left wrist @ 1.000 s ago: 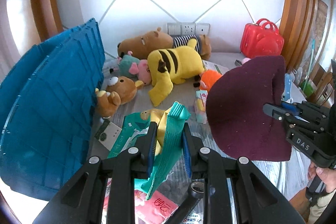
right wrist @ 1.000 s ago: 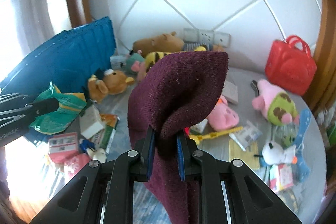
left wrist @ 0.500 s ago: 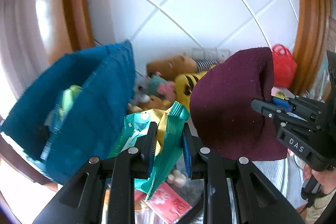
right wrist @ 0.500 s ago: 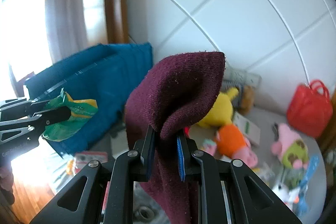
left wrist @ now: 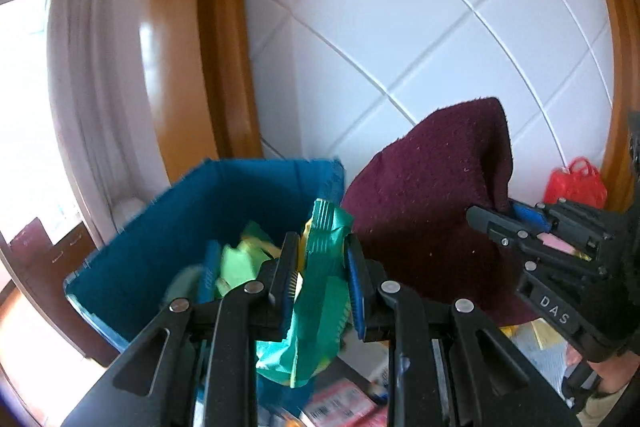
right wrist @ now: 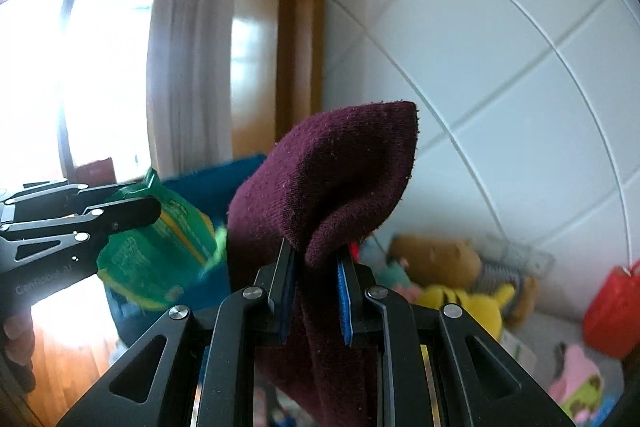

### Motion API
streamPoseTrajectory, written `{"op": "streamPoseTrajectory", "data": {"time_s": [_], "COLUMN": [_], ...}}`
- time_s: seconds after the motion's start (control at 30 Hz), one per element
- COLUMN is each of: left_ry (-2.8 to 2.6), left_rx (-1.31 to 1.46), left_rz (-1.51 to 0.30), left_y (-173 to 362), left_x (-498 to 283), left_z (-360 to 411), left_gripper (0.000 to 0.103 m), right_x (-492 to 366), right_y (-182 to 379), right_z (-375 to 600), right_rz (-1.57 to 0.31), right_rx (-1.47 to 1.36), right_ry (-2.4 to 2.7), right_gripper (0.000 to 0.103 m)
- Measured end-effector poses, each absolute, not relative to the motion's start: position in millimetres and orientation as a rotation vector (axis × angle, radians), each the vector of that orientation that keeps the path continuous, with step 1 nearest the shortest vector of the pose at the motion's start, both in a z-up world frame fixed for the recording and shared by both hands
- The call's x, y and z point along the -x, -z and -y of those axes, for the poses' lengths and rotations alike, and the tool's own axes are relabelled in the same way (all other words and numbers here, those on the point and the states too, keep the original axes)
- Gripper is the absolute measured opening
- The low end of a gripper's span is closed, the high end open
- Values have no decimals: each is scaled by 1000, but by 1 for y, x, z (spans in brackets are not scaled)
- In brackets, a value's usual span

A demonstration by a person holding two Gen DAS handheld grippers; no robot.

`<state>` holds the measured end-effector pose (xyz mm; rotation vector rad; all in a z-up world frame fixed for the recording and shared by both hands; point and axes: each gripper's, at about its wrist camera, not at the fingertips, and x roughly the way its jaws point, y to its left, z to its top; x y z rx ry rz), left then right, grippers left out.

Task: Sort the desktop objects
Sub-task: 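Carry the wipes pack and maroon hat to the blue crate and release them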

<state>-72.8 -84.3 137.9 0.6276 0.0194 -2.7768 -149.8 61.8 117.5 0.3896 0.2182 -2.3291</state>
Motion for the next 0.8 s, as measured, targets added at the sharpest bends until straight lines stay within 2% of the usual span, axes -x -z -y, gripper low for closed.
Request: {"op": "streamPoseTrajectory", "data": {"time_s": [0.23, 0.37, 0.57, 0.8], "left_ry": [2696, 2644, 2541, 2463], "left_rx": [-532, -630, -828, -987], "left_rz": [8, -42, -119, -172], "left_y": [-165, -137, -71, -17], "left_x": [74, 89, 111, 124], "left_z": [166, 223, 295, 343], "left_gripper": [22, 22, 22, 22], "right_x": [152, 160, 168, 175], "right_y": [-150, -140, -92, -36], "right_z": [23, 81, 167, 234], "right_rz": [-217, -234, -299, -398], "right_rx": [-289, -338, -510, -689], "right_ry": [2289, 2221, 2116, 2021], "right_gripper": [18, 18, 18, 18]}}
